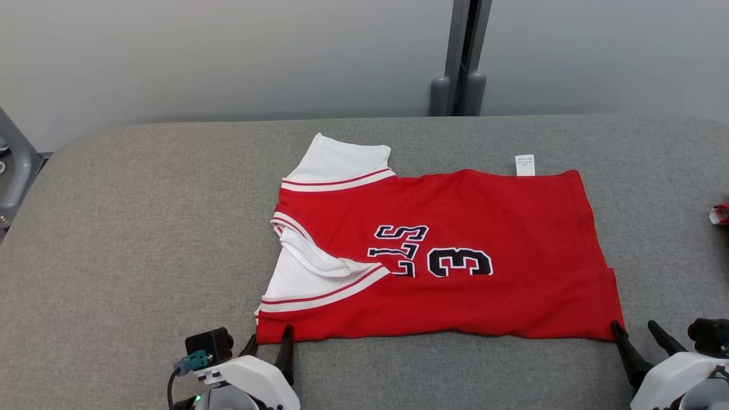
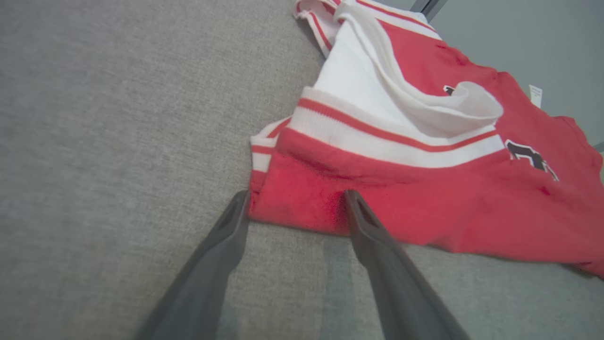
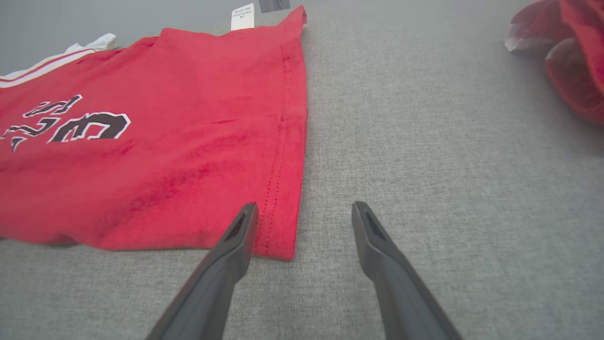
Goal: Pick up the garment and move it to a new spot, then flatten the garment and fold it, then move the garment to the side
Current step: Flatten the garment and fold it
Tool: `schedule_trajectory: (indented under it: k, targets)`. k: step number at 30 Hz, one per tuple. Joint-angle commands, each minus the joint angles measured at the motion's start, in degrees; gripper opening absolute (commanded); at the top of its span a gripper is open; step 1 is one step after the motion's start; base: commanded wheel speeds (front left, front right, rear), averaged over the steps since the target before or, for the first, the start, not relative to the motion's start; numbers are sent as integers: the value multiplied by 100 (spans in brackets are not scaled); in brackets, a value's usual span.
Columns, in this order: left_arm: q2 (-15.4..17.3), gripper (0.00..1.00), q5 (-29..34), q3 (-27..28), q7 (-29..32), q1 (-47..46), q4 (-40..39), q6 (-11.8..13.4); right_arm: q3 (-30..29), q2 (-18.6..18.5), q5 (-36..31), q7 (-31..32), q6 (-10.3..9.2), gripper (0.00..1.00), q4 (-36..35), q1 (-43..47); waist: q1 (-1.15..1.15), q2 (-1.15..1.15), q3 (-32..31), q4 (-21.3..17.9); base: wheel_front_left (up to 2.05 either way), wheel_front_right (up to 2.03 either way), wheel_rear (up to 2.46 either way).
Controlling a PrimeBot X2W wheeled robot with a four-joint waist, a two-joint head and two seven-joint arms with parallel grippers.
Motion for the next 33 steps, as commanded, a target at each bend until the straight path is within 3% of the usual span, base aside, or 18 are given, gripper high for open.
schedule_trajectory:
  k: [1, 7, 8, 9, 10, 12, 13, 14, 16, 18, 33]
  targets:
    - [22, 100, -61, -45, 15, -58, 67, 48, 21, -11, 38, -25, -2, 100, 18, -28, 0, 0, 15, -7, 0, 0, 0]
    - [21, 100, -290, -236, 28, -109, 137, 166, 76, -29, 126, -25, -2, 100, 11, -99, 0, 0, 108, -4, 0, 0, 0]
    - [21, 76, -337, -299, 73, -120, 134, 137, 91, -38, 149, -25, -2, 100, 17, -104, 0, 0, 128, 0, 0, 0, 0]
    - [16, 76, -375, -364, 102, -134, 130, 118, 118, -38, 166, -25, -2, 100, 31, -103, 0, 0, 143, 6, 0, 0, 0]
    - [6, 0, -396, -431, 108, -145, 123, 109, 149, -39, 203, -26, -2, 100, 37, -108, 0, 0, 161, 15, 0, 0, 0]
    - [-10, 0, -463, -540, 99, -182, 110, 109, 220, -38, 291, -25, -2, 100, 32, -132, 0, 0, 187, 33, 0, 0, 0]
    - [2, 0, -492, -581, 89, -211, 108, 115, 258, -39, 342, -25, -2, 67, 32, -141, 0, 0, 197, 44, 0, 0, 0]
    - [12, 0, -528, -626, 87, -233, 109, 119, 306, -42, 406, -26, -2, 42, 34, -143, 0, 0, 203, 57, 0, 0, 0]
    - [8, 0, -573, -709, 77, -263, 118, 131, 405, -72, 508, -25, -2, 5, 21, -165, 0, 0, 209, 80, 0, 0, 0]
    - [8, 0, -587, -747, 72, -279, 129, 134, 439, -92, 548, -25, -2, 0, 22, -181, 0, 0, 208, 90, 0, 0, 0]
    - [90, 0, -272, -756, 4, -469, 397, -112, 565, -180, 653, -25, -2, 0, 71, -114, 0, 0, -89, 165, 0, 0, 0]
